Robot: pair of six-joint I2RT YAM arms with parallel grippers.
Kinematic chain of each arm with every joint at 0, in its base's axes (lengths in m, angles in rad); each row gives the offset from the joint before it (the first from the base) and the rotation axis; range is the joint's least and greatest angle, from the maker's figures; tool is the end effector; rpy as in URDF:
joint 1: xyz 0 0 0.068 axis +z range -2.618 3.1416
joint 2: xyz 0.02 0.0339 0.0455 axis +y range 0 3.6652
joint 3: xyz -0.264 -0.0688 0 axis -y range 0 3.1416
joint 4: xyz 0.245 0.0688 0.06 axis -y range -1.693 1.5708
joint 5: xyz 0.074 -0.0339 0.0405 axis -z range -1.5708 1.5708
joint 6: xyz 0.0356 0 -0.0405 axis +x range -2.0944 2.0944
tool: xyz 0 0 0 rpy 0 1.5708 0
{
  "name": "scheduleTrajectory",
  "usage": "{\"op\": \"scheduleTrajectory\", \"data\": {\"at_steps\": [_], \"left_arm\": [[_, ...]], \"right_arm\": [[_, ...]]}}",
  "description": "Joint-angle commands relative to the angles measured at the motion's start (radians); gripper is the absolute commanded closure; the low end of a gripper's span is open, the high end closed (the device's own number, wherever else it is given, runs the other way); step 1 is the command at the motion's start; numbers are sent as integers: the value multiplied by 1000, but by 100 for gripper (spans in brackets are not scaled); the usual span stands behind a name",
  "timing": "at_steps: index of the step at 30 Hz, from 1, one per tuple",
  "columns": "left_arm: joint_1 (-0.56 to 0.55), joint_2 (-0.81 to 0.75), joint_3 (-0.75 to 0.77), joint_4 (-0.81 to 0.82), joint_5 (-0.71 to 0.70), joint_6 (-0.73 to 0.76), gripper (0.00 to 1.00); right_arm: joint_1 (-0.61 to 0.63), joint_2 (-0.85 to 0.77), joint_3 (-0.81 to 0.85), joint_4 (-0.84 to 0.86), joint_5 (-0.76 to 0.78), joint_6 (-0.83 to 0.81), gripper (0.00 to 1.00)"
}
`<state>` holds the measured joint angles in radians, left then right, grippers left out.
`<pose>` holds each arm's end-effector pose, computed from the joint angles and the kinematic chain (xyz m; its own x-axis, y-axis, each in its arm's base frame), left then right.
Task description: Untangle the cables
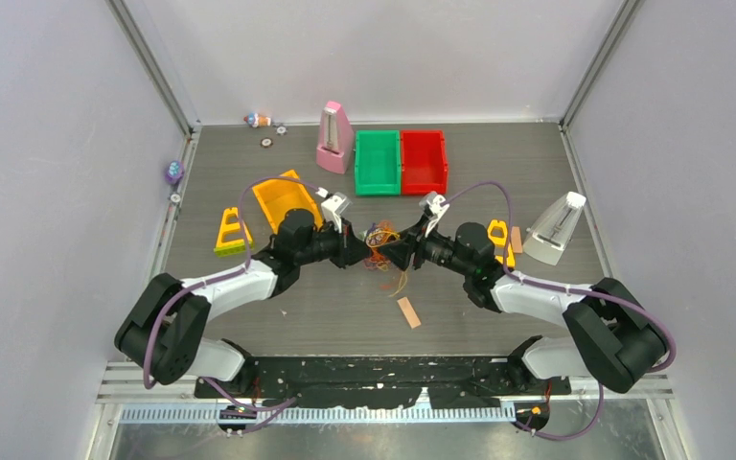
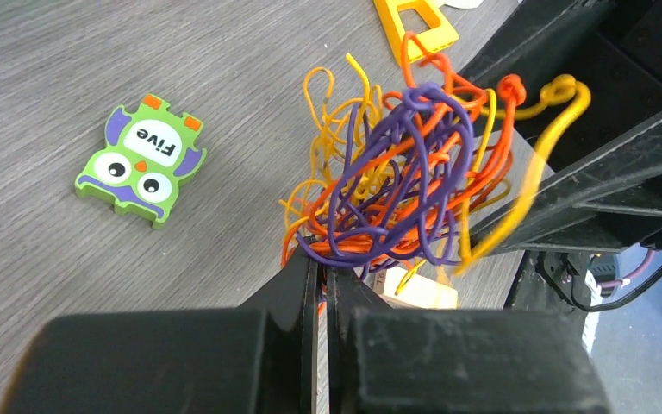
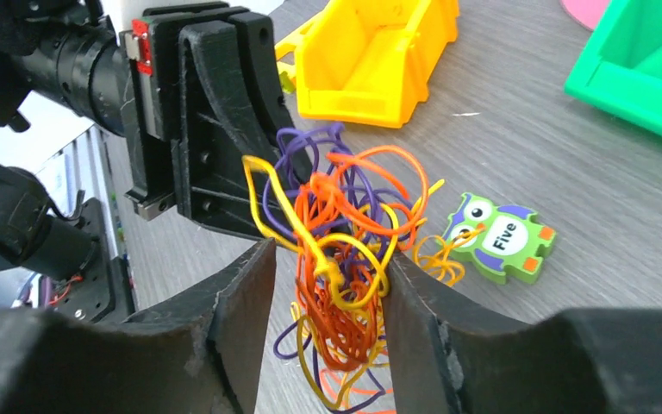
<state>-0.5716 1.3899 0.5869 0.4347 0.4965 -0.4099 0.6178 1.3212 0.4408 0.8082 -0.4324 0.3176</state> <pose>0.2297 -0.1679 0.2007 -0.6162 -0.0203 -0.7873 0.6584 0.5353 -0.5291 0.2058 0.1646 0.2110 -0.3265 0.1158 -0.9381 -0.8049 0.4862 0.3402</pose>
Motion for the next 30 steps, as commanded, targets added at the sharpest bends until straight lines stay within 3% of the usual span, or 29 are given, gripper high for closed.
{"op": "scheduleTrajectory", "data": {"at_steps": [1, 8, 10, 12, 15, 18, 20, 23, 30], "left_arm": [[-3, -61, -11, 25, -51, 15, 100], [-3, -98, -37, 39, -94, 18, 100], [-2, -104, -41, 41, -97, 18, 100], [-3, -107, -43, 43, -96, 19, 100], [-3, -104, -41, 42, -83, 29, 100], [-3, -93, -30, 34, -59, 42, 50], [-5, -90, -33, 38, -46, 47, 31], [-14, -77, -25, 34, -47, 68, 24], [-99, -38, 32, -47, -132, 153, 20]], "right_arm": [[-2, -63, 1, -12, 94, -27, 45], [-3, -42, 20, -37, 95, -36, 48], [-4, -37, 26, -47, 95, -38, 63], [-3, -31, 32, -59, 96, -41, 87], [-3, -36, 37, -73, 113, -41, 94], [-3, -51, 24, -60, 118, -33, 95], [-3, -64, 13, -40, 101, -26, 95], [-4, -77, -2, -2, 63, -5, 95], [-11, -82, -16, 67, -20, 46, 95]]}}
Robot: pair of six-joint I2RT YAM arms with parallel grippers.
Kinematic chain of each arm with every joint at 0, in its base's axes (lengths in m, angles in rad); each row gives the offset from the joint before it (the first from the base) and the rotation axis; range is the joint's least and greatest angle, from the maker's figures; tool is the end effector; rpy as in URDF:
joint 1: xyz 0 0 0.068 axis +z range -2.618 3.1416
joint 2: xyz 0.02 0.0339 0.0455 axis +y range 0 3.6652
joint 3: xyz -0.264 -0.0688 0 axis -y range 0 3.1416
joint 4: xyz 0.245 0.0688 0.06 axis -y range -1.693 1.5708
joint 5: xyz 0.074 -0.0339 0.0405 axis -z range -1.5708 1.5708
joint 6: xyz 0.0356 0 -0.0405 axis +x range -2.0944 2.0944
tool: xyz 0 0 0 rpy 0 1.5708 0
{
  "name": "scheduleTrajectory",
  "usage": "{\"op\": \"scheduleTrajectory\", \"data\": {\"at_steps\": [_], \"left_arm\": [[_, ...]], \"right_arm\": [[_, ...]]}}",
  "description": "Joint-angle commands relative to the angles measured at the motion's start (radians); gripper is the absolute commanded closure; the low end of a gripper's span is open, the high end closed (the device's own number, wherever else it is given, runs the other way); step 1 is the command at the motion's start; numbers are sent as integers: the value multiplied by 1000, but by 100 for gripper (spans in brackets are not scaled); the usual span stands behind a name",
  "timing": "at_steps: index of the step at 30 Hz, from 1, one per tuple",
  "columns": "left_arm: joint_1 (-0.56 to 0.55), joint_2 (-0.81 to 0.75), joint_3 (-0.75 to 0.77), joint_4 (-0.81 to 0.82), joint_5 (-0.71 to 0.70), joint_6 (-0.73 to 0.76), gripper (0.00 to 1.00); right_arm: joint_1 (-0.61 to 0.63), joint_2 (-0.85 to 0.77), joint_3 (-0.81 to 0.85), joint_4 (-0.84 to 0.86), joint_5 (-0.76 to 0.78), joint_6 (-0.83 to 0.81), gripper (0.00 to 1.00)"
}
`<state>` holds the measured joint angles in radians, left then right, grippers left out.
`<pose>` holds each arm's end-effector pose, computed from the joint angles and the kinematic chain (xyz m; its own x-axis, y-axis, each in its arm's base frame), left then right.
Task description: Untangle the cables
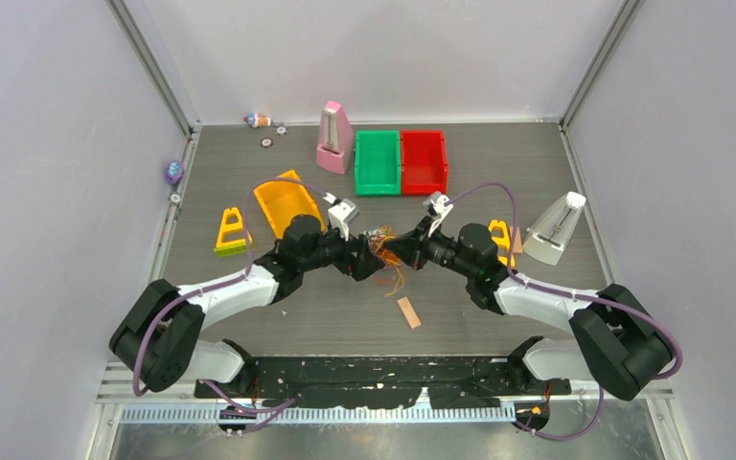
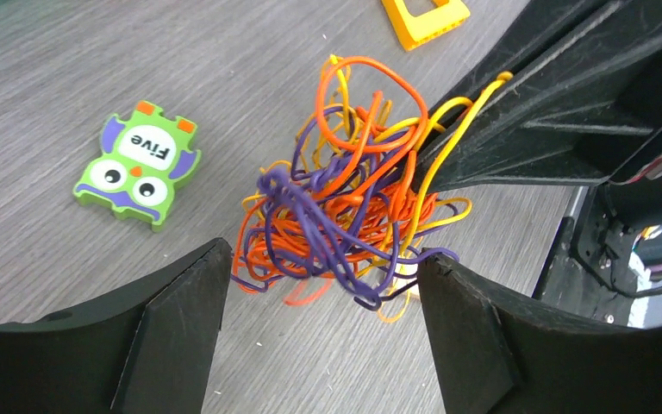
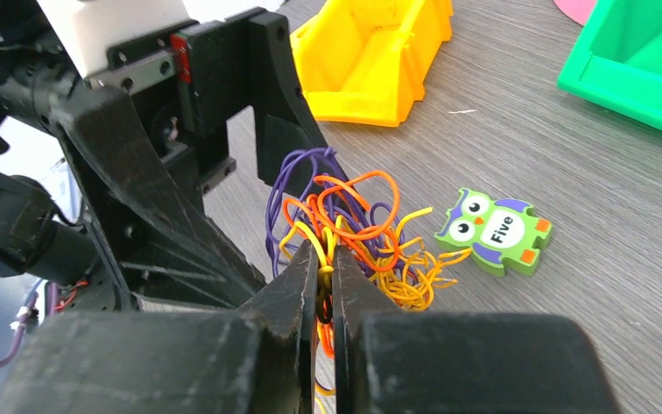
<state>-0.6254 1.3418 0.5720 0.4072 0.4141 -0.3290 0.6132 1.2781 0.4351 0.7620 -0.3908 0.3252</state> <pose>0.2165 -0.1740 0.2054 -0.5439 0.0279 -0.8387 0.7029 0.5611 -0.4372 0.2033 0.1597 0.2146 -0.3319 0.1277 -0.9346 -0.7773 0.5243 0.3477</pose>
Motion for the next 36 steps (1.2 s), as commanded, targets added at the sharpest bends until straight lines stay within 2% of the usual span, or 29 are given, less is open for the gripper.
{"op": "scheduleTrajectory", "data": {"at_steps": [1, 9, 11, 12, 16, 17, 20, 22, 23, 26, 30, 32, 36], "left_arm": [[-53, 7, 46, -20, -67, 78, 19], [-65, 54, 75, 3, -200, 46, 9], [-65, 71, 92, 2, -198, 46, 12], [-65, 79, 104, -8, -189, 48, 19], [-65, 107, 141, -84, -223, 44, 90], [-65, 107, 149, -103, -244, 44, 100], [-65, 92, 151, -146, -338, 35, 100], [-64, 67, 129, -146, -401, 24, 100], [-63, 55, 117, -146, -470, 20, 100], [-56, 17, 92, -152, -545, 8, 100], [-43, -30, 60, -166, -643, -26, 100], [-30, -53, 46, -175, -676, -44, 100], [-11, -97, 18, -193, -735, -69, 100]], "right_arm": [[-7, -40, -14, 119, -66, 46, 95], [-6, 12, -13, 244, -211, 117, 95], [-6, 19, -13, 256, -227, 124, 95], [-7, 17, -14, 260, -227, 123, 95], [-6, -21, -31, 241, -189, 102, 95], [-5, -31, -35, 224, -157, 95, 95], [-6, -106, -72, 174, -32, 52, 95], [-7, -168, -98, 117, 106, 26, 95], [-6, -213, -106, 76, 221, 14, 95], [-6, -291, -150, 5, 528, 10, 95], [-7, -342, -164, -118, 847, 54, 95], [-7, -335, -156, -159, 943, 78, 95], [-7, -273, -116, -213, 996, 94, 95]]}}
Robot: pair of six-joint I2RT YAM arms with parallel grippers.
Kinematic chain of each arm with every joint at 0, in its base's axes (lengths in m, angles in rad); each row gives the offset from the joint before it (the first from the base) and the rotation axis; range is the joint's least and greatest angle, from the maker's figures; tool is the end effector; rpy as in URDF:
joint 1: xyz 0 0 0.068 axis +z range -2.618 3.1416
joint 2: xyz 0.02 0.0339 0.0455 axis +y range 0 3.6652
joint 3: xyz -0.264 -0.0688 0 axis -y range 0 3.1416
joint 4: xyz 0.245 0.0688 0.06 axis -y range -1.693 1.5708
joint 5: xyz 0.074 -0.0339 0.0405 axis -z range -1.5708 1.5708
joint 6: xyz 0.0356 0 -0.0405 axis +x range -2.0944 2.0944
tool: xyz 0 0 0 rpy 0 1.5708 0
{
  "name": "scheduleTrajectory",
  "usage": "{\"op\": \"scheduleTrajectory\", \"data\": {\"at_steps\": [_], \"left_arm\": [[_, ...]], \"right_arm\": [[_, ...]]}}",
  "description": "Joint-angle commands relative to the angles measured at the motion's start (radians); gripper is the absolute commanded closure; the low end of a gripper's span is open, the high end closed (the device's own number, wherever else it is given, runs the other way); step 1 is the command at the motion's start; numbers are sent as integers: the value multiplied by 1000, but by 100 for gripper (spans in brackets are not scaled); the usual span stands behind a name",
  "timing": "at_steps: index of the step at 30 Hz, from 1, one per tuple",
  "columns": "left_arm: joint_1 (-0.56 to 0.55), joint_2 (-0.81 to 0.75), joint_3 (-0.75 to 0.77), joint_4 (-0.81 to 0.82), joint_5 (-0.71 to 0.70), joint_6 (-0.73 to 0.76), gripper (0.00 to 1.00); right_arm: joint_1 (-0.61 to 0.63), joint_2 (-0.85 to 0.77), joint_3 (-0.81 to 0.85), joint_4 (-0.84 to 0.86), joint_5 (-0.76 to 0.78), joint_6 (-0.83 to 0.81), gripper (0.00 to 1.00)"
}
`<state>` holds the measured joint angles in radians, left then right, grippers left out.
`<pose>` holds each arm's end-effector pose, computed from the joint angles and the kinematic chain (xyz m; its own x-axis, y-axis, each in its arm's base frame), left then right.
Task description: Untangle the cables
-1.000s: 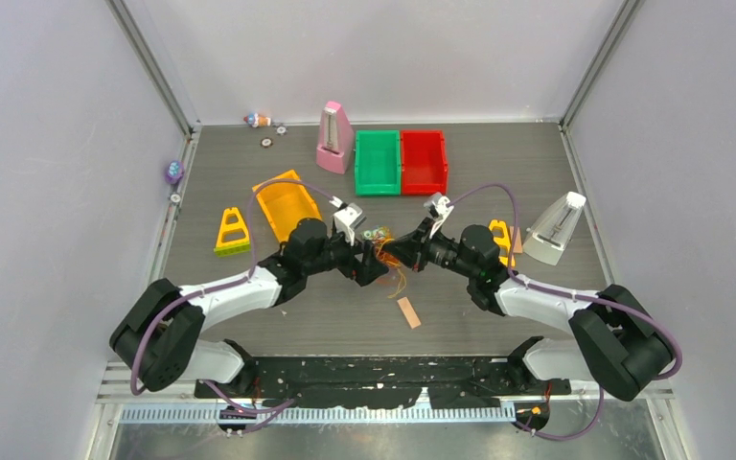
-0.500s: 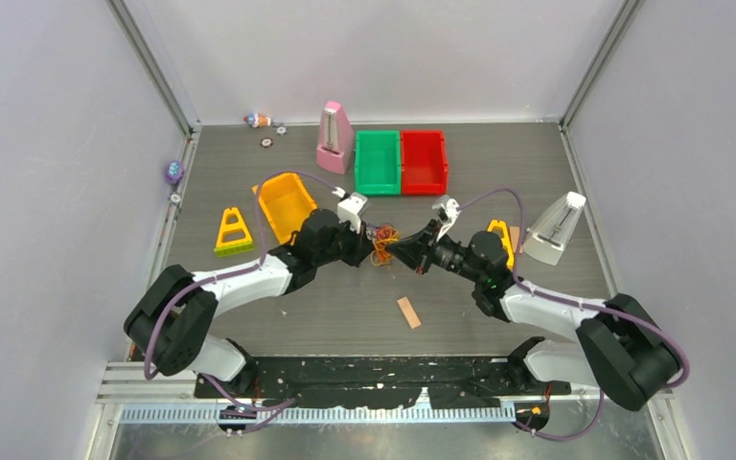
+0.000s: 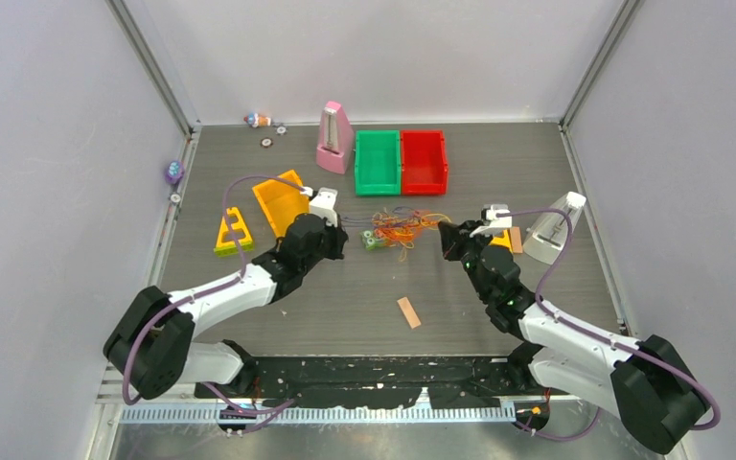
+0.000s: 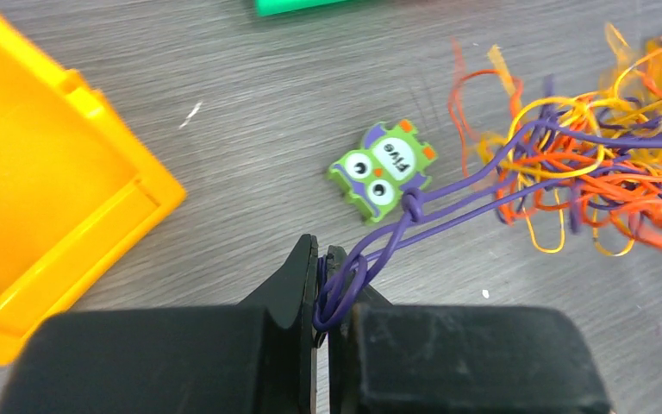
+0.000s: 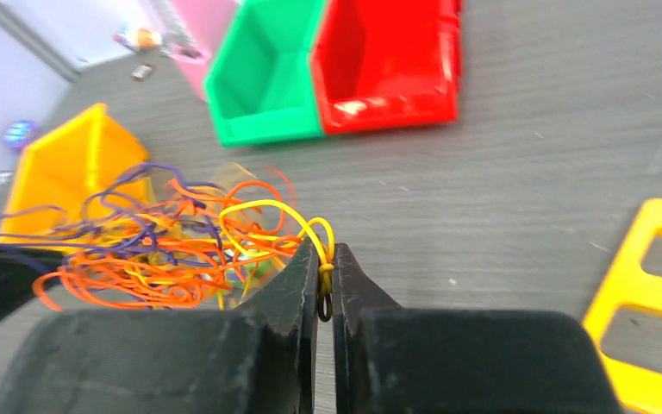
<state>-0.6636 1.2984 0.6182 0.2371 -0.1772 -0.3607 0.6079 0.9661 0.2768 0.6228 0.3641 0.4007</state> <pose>0.2211 -0.1649 0.2136 -0.4857 -0.0612 -0.8720 0.3307 0.9105 -0.2481 0.1748 0.1062 0.2140 -0.1446 0.3434 -0.9280 -0.2016 0.9079 0.3674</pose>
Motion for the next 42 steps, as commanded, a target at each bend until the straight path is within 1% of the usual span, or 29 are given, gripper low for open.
{"op": "scheduleTrajectory", "data": {"at_steps": [1, 4, 6, 8, 9, 10, 11, 12, 13, 14, 16, 18, 21, 24, 25, 26, 28, 29, 30, 31, 33, 35, 38, 42], "left_arm": [[30, -62, -31, -26, -155, -41, 100], [33, -75, -35, -37, -174, -45, 100], [32, -78, -33, -34, -152, -33, 100], [33, -76, -31, -35, -141, -27, 100], [32, -74, -28, -38, -145, -27, 100], [32, -75, -26, -44, -146, -24, 100], [33, -75, -24, -43, -137, -16, 100], [33, -74, -24, -37, -119, -5, 100], [33, -74, -24, -28, -97, 2, 100], [32, -74, -24, -18, -72, 7, 100], [32, -65, -24, 2, -22, 17, 100], [32, -47, -9, -13, 0, 19, 100], [33, -20, 21, -53, 5, 19, 100], [33, -14, 32, -79, -11, 22, 99], [32, -14, 33, -84, -21, 22, 93], [33, -15, 35, -93, -32, 21, 84], [32, -7, 46, -127, -56, 18, 54], [33, 0, 54, -142, -67, 17, 41], [33, 9, 61, -154, -67, 18, 34], [33, 21, 74, -164, -62, 19, 31], [33, 56, 105, -203, -55, 12, 28], [33, 101, 144, -256, -52, 9, 29], [33, 166, 195, -328, -65, -3, 35], [32, 221, 231, -385, -68, -18, 41]], "right_arm": [[-2, 50, 62, -86, 240, 17, 95], [-2, 92, 98, -130, 214, 2, 95], [-3, 106, 111, -127, 157, -22, 95], [-2, 113, 118, -112, 64, -60, 93], [-2, 115, 123, -106, -2, -75, 84], [-2, 123, 126, -96, -39, -101, 72], [-1, 127, 132, -93, -110, -113, 43], [-2, 135, 134, -85, -143, -129, 32], [-2, 144, 134, -74, -208, -136, 21], [-2, 151, 133, -51, -238, -149, 17], [-2, 174, 137, -17, -345, -162, 15], [-2, 215, 162, -10, -468, -167, 15], [-2, 313, 218, -42, -554, -161, 15], [-2, 370, 255, -34, -636, -151, 14], [-1, 390, 262, -32, -644, -145, 14], [-1, 399, 272, -33, -661, -145, 14], [-1, 418, 283, -35, -672, -143, 14], [0, 425, 285, -36, -673, -142, 14], [0, 427, 288, -37, -674, -142, 14], [0, 429, 289, -39, -675, -141, 14], [0, 429, 290, -40, -674, -143, 14], [0, 427, 289, -42, -671, -146, 15], [0, 424, 290, -49, -666, -150, 15], [0, 437, 301, -68, -663, -156, 16]]}}
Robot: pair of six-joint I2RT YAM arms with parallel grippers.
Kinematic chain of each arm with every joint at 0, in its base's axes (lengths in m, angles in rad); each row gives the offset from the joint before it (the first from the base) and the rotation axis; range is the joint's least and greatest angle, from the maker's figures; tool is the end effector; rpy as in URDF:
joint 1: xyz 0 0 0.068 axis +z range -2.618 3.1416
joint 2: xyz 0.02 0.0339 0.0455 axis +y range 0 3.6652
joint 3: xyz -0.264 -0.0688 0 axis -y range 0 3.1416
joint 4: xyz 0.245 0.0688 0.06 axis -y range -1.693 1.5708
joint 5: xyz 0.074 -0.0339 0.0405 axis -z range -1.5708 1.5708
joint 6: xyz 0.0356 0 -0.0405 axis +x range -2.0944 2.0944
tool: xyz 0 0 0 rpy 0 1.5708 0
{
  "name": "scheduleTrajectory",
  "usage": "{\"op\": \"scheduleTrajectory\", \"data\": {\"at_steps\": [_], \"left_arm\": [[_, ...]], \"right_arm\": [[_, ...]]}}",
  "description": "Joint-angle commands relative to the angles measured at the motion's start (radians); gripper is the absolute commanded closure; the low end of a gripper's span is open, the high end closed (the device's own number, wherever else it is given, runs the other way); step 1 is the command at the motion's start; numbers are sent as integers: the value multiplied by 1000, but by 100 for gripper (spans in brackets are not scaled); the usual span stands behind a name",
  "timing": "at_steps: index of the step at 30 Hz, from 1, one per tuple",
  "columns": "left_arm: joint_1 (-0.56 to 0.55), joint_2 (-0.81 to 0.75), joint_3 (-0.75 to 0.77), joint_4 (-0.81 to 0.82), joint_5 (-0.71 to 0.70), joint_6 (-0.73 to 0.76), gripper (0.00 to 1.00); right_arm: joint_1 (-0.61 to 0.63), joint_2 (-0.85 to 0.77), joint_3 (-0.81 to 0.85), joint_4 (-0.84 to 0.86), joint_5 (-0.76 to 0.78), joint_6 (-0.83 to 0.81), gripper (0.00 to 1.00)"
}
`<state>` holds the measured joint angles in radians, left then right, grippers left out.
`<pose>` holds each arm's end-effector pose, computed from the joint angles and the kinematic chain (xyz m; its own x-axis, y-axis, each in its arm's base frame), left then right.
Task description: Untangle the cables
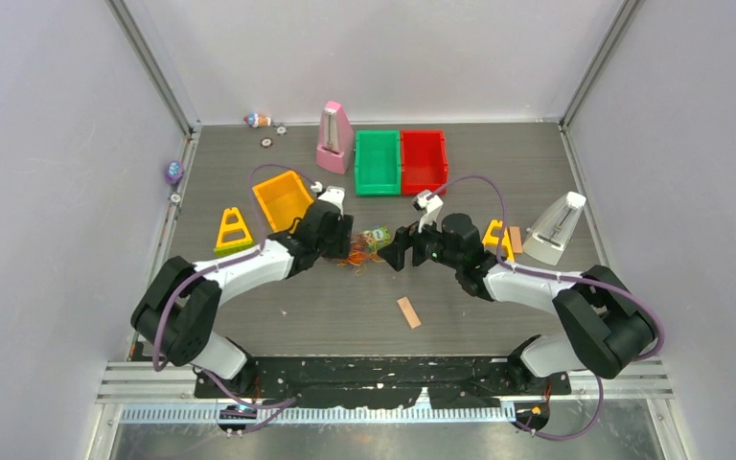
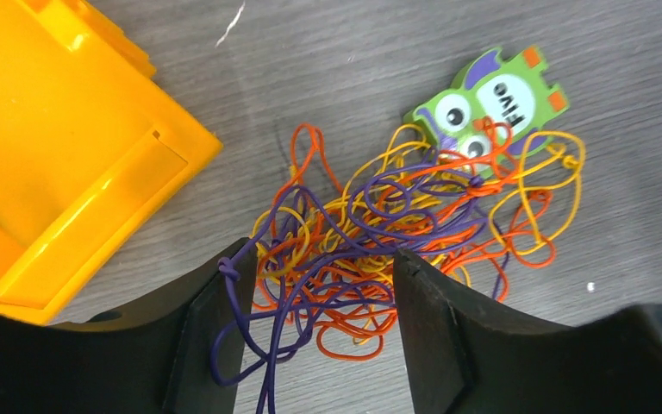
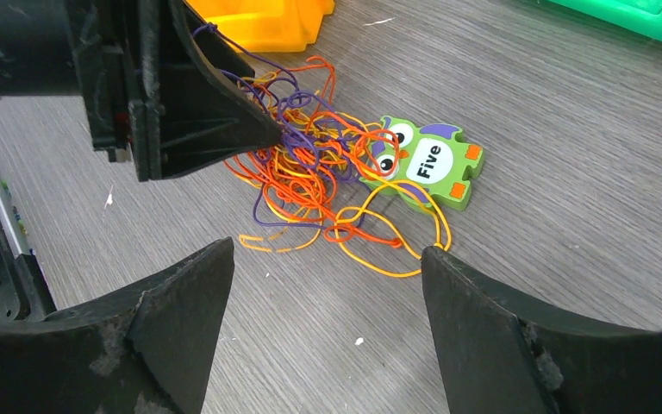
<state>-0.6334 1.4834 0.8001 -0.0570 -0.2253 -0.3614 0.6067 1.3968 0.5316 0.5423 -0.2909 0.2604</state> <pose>0.2506 -0.1742 0.1950 -0.6655 0.0611 -0.7439 0.2231 0.9674 -0.1201 0.2253 0.1688 0.1916 -0.4501 -0.0121 -0.8929 -0.6766 0.6572 0.3321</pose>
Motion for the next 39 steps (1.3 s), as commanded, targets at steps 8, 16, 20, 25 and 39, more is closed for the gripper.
{"op": "scheduleTrajectory", "data": {"at_steps": [8, 16, 20, 25, 39], "left_arm": [[11, 150, 147, -173, 79, -4, 100], [10, -24, -27, 113, 295, 66, 100], [8, -75, -81, 199, 370, 79, 100], [8, -139, -141, 296, 429, 82, 100], [11, -288, -288, 480, 358, 28, 57]], "right_arm": [[2, 49, 82, 1, -42, -14, 17], [5, 69, 93, 23, -138, -15, 17], [16, 111, 128, 1, -175, -18, 17], [48, 157, 187, -73, -181, -48, 15], [67, 170, 201, -67, -226, -43, 94]]}}
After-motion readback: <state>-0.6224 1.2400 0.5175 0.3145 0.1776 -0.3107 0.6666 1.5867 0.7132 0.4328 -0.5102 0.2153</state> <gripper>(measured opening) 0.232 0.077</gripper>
